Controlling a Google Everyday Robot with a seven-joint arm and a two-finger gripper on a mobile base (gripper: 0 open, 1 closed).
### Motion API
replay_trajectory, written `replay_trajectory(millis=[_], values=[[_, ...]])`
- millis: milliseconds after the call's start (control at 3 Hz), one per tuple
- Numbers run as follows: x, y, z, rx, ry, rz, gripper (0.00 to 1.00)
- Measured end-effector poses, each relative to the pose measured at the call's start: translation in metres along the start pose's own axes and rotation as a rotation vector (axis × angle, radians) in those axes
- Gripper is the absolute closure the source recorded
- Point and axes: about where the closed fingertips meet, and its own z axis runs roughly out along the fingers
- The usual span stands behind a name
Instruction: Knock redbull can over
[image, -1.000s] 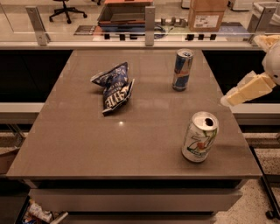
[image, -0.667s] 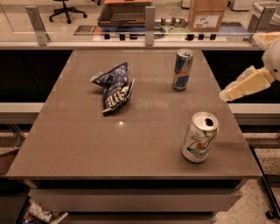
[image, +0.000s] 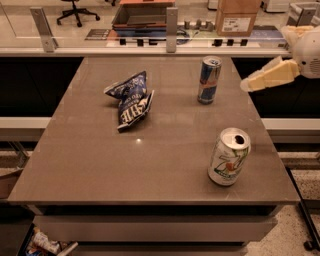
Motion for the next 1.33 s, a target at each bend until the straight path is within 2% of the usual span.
replay_trajectory(millis=[333,667,1333], values=[[-0.010,-0.013,0.025,-0.011,-0.124,0.032,0.00],[-0.008,-0.016,0.049,-0.045,-0.237,0.086,0.00],[0.005,-0.012,0.083,-0.098,-0.356,0.198,0.00]])
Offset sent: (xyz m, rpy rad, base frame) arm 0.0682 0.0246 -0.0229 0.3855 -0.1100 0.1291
